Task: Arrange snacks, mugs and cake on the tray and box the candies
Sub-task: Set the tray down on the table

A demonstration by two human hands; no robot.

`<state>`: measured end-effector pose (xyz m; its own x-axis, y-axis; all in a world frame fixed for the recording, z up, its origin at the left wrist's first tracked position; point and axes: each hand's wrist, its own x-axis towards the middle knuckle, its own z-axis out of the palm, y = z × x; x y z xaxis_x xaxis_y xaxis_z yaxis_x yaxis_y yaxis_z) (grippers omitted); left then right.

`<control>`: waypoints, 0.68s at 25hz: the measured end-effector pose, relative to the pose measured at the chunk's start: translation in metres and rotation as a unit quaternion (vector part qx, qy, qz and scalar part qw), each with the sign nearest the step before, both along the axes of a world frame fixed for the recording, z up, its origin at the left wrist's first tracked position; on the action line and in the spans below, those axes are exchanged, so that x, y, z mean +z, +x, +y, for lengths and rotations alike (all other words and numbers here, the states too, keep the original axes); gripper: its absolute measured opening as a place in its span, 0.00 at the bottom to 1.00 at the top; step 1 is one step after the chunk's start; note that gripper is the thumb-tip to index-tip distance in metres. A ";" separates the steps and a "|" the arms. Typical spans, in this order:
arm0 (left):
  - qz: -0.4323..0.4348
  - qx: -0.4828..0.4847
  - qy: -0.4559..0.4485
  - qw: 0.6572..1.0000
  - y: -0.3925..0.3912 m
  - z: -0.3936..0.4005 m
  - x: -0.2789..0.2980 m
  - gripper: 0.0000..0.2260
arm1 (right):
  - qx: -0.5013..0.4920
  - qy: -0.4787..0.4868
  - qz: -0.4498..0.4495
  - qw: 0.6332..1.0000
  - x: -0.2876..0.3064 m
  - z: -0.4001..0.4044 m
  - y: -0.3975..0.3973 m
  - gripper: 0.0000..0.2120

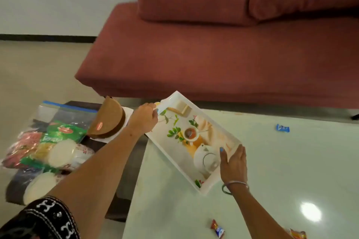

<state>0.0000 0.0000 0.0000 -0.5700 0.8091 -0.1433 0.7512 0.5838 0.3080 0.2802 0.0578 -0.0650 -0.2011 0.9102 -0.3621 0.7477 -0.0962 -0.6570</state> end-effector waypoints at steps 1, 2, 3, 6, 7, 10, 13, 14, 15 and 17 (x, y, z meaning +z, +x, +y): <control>-0.003 0.004 -0.004 1.000 -0.009 0.008 -0.012 0.12 | -0.056 -0.004 0.000 0.998 -0.012 0.000 -0.002 0.34; -0.008 0.012 0.002 1.000 -0.019 0.017 -0.026 0.12 | -0.118 -0.007 -0.005 0.993 -0.027 0.002 -0.004 0.33; -0.015 0.026 -0.003 1.000 -0.029 0.025 -0.039 0.11 | -0.179 -0.017 -0.006 0.984 -0.039 0.001 -0.005 0.31; -0.046 0.061 -0.018 0.997 -0.045 0.048 -0.067 0.18 | -0.302 -0.045 0.022 0.952 -0.063 -0.003 -0.002 0.24; -0.053 0.065 -0.026 0.996 -0.049 0.054 -0.076 0.20 | -0.313 -0.049 0.027 0.948 -0.074 -0.004 0.002 0.21; -0.075 0.068 -0.076 0.992 -0.059 0.066 -0.093 0.22 | -0.320 -0.070 0.049 0.944 -0.089 -0.010 0.015 0.13; -0.099 0.071 -0.122 0.985 -0.063 0.073 -0.103 0.21 | -0.322 -0.099 0.086 0.938 -0.094 -0.011 0.020 0.11; -0.101 0.067 -0.128 0.984 -0.064 0.075 -0.105 0.20 | -0.322 -0.112 0.111 0.933 -0.095 -0.010 0.021 0.11; -0.097 0.063 -0.125 0.985 -0.066 0.077 -0.108 0.18 | -0.326 -0.120 0.138 0.928 -0.097 -0.008 0.023 0.10; -0.087 0.061 -0.103 0.989 -0.071 0.082 -0.116 0.14 | -0.337 -0.128 0.170 0.917 -0.101 -0.004 0.028 0.09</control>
